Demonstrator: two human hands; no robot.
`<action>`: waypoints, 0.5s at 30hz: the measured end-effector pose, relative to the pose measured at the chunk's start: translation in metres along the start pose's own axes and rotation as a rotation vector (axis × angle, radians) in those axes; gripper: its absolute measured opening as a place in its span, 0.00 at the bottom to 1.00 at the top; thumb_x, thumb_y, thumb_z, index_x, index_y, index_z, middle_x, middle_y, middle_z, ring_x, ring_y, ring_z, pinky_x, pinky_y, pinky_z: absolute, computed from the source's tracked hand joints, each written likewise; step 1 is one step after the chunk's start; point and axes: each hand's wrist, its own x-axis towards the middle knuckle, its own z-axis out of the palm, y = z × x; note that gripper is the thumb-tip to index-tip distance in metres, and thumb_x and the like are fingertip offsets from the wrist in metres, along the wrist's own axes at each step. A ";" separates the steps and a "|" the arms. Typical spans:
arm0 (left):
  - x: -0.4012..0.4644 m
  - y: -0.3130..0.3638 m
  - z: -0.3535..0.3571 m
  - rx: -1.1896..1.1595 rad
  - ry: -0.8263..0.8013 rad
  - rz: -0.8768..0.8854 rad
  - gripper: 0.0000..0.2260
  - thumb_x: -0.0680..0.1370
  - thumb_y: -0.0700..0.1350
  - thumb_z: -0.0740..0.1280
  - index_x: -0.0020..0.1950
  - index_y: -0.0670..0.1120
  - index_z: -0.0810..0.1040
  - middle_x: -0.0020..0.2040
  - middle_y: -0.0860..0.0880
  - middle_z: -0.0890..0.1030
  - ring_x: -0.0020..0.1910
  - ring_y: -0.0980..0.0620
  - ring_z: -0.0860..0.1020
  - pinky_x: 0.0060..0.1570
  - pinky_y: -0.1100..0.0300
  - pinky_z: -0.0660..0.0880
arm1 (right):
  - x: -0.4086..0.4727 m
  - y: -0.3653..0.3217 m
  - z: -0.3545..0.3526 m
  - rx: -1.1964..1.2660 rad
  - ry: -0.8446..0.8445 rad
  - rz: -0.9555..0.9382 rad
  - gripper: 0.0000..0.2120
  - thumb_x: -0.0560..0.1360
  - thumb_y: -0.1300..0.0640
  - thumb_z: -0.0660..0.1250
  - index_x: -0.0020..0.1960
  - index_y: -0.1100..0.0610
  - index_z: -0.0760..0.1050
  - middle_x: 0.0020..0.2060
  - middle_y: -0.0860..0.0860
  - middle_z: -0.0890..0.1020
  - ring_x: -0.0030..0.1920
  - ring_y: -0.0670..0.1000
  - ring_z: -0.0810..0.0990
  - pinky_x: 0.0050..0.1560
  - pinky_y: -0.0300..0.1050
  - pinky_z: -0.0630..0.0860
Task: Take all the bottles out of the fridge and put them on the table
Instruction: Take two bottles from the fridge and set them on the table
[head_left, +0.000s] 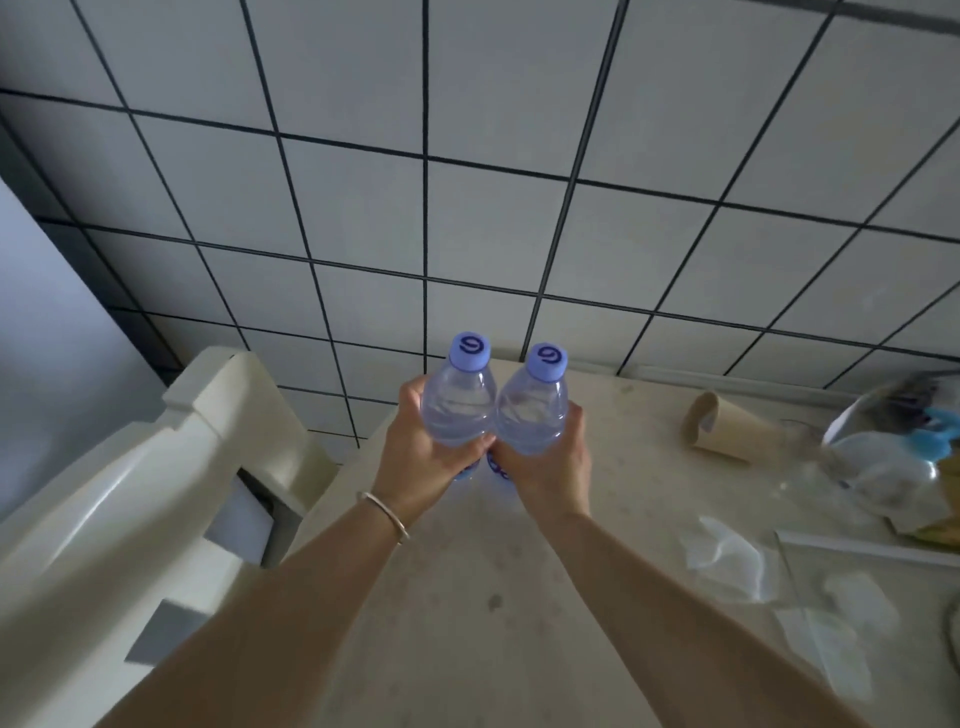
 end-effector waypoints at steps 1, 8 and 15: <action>0.001 -0.003 0.000 -0.002 0.001 -0.010 0.33 0.62 0.54 0.79 0.59 0.41 0.70 0.49 0.43 0.81 0.49 0.46 0.82 0.49 0.43 0.78 | 0.002 0.002 0.003 0.008 0.007 0.006 0.30 0.61 0.54 0.76 0.59 0.50 0.66 0.43 0.42 0.77 0.43 0.45 0.78 0.34 0.35 0.69; 0.012 -0.020 0.001 0.028 0.009 -0.065 0.33 0.62 0.57 0.78 0.52 0.36 0.72 0.41 0.43 0.80 0.39 0.45 0.80 0.39 0.47 0.78 | 0.012 0.017 0.015 -0.004 0.015 0.004 0.29 0.56 0.51 0.73 0.54 0.55 0.70 0.38 0.44 0.78 0.33 0.43 0.75 0.31 0.36 0.70; -0.002 -0.012 0.000 0.018 0.069 -0.054 0.29 0.58 0.58 0.77 0.56 0.59 0.70 0.49 0.56 0.81 0.49 0.56 0.81 0.51 0.53 0.78 | 0.004 0.017 0.006 -0.006 -0.055 -0.022 0.29 0.55 0.48 0.77 0.52 0.47 0.70 0.42 0.42 0.80 0.39 0.42 0.79 0.37 0.43 0.77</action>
